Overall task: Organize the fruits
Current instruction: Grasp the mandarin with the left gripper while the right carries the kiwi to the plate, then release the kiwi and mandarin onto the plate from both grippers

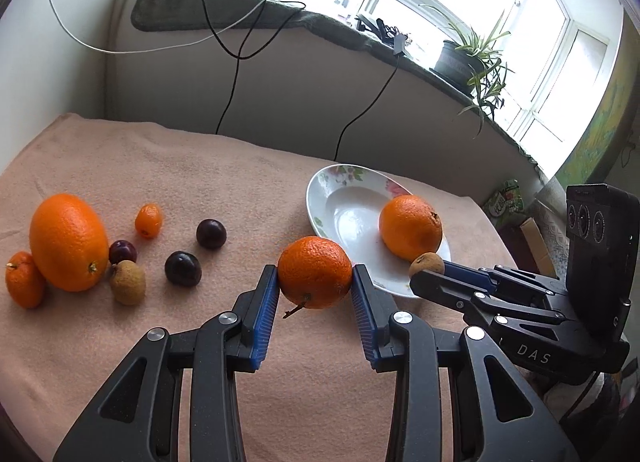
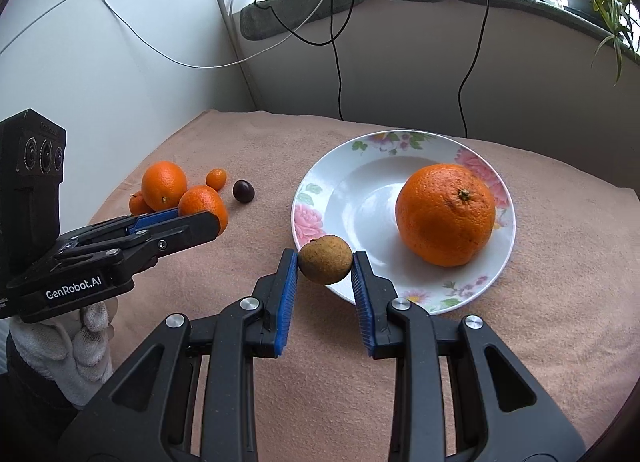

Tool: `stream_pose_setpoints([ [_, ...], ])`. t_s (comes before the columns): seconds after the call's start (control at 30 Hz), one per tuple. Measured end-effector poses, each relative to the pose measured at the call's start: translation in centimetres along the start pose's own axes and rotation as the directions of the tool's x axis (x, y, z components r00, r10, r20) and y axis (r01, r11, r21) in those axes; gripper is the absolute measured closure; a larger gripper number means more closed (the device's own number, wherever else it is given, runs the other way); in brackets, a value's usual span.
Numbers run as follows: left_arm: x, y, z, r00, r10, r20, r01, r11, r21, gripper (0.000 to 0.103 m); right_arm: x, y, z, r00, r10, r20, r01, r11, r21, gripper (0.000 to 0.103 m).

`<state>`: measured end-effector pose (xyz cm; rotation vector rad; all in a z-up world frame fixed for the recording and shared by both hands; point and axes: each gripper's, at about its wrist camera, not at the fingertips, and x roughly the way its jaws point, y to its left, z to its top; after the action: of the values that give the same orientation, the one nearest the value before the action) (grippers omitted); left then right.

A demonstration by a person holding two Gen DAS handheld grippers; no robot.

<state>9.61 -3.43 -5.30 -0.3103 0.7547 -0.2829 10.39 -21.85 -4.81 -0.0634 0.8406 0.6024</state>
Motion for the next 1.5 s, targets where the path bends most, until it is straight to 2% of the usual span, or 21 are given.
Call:
stream_pose_setpoints([
  [0.6, 3.5, -2.6, 1.2, 0.998, -0.017, -0.057, 0.021, 0.998, 0.059, 0.068, 1.8, -0.8, 0.1, 0.999, -0.016, -0.031, 0.016, 1.000, -0.002, 0.074],
  [1.1, 3.9, -2.8, 1.7, 0.998, -0.015, -0.064, 0.020, 0.998, 0.067, 0.067, 2.2, -0.7, 0.2, 0.999, -0.024, -0.041, 0.024, 1.000, -0.017, 0.074],
  [1.13, 4.0, -2.8, 1.7, 0.998, -0.015, -0.065, 0.019, 0.997, 0.068, 0.067, 2.1, -0.7, 0.2, 0.999, -0.025, -0.040, 0.025, 1.000, -0.019, 0.074],
  [1.17, 3.9, -2.8, 1.7, 0.998, -0.015, -0.064, 0.019, 0.997, 0.069, 0.062, 2.1, -0.6, 0.3, 0.999, -0.028, -0.039, 0.027, 0.999, -0.022, 0.073],
  [1.2, 3.9, -2.8, 1.7, 0.998, -0.016, -0.059, 0.020, 0.997, 0.069, 0.055, 2.1, -0.6, 0.3, 0.999, -0.032, -0.037, 0.031, 0.999, -0.023, 0.070],
  [1.27, 3.7, -2.9, 1.8, 0.999, -0.014, -0.051, 0.017, 0.997, 0.073, 0.054, 1.9, -0.6, 0.3, 0.999, -0.040, -0.030, 0.039, 0.999, -0.023, 0.044],
  [1.33, 3.5, -2.9, 1.9, 0.999, -0.009, -0.044, 0.013, 0.997, 0.074, 0.052, 1.7, -0.7, 0.3, 0.999, -0.047, -0.020, 0.047, 0.999, -0.024, 0.041],
  [1.4, 3.3, -2.8, 2.0, 0.999, -0.006, -0.035, 0.008, 0.998, 0.070, 0.040, 1.5, -0.8, 0.3, 0.999, -0.044, -0.017, 0.043, 0.999, -0.020, 0.040],
  [1.47, 3.2, -2.8, 2.1, 1.000, -0.004, -0.029, 0.006, 0.997, 0.071, 0.038, 1.3, -0.8, 0.3, 0.999, -0.053, -0.010, 0.052, 0.998, -0.016, 0.029],
  [1.5, 3.2, -2.8, 2.1, 1.000, 0.000, -0.028, 0.002, 0.997, 0.072, 0.033, 1.2, -0.9, 0.3, 0.998, -0.057, -0.005, 0.057, 0.998, -0.014, 0.026],
])
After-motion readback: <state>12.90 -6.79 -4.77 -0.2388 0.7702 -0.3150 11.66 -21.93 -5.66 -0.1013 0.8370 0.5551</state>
